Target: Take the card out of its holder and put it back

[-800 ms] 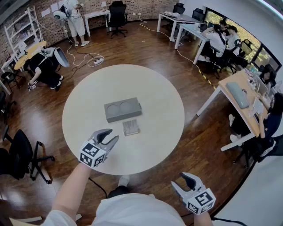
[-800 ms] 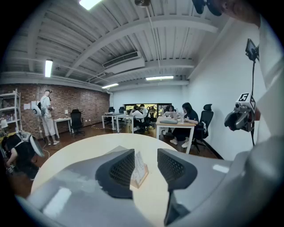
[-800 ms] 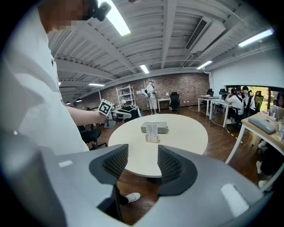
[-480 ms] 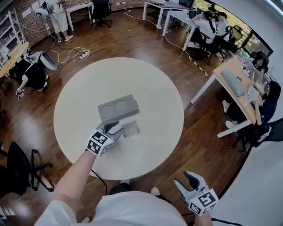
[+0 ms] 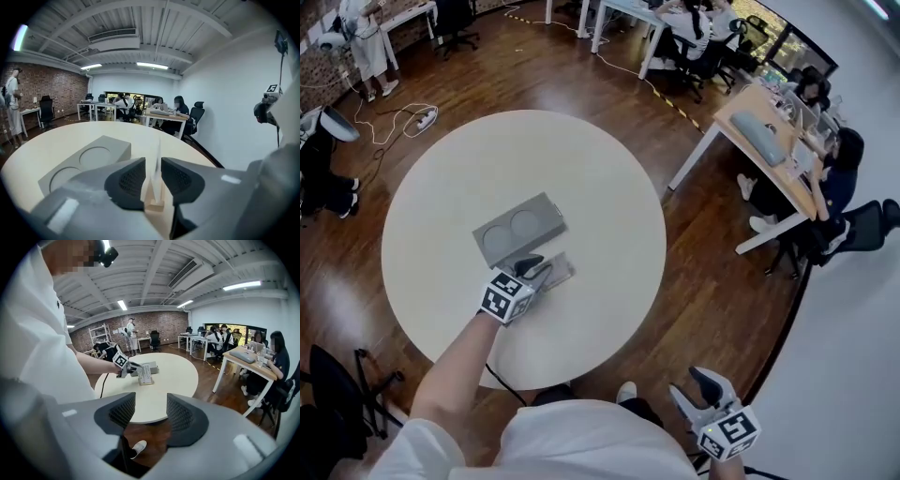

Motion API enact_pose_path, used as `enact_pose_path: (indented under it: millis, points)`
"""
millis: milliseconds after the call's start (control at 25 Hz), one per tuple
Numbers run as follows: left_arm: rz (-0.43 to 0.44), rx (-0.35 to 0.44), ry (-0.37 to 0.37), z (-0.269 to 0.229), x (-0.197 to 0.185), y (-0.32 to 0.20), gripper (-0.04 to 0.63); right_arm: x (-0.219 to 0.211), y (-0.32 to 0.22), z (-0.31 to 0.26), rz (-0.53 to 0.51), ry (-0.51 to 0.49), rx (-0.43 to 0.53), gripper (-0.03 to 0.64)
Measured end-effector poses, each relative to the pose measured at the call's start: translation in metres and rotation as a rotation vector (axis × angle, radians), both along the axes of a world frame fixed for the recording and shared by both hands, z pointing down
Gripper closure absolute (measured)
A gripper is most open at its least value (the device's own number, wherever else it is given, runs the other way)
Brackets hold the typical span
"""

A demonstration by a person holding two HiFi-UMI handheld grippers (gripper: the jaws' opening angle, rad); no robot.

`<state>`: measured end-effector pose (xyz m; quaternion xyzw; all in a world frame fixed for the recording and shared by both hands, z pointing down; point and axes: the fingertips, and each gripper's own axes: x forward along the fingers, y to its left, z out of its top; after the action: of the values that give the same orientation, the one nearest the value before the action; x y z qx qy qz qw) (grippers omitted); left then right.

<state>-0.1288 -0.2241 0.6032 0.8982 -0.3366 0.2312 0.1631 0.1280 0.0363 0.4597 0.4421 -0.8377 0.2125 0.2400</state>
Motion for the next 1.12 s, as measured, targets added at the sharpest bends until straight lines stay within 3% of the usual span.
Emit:
enact_pose_path:
  millis: [280,600,1120]
  points:
    - [0.046,-0.016,0.048,0.004,0.003,0.001,0.565,0.002,0.018,0.005,0.071,0.022,-0.024,0.403]
    - [0.087,-0.02,0.061,-0.001,0.006,0.002,0.58,0.0,0.027,0.01,0.094,0.025,-0.042,0.402]
    - [0.047,0.076,0.113,-0.067,-0.007,0.001,0.58,0.006,0.035,0.018,0.058,-0.019,-0.039,0.402]
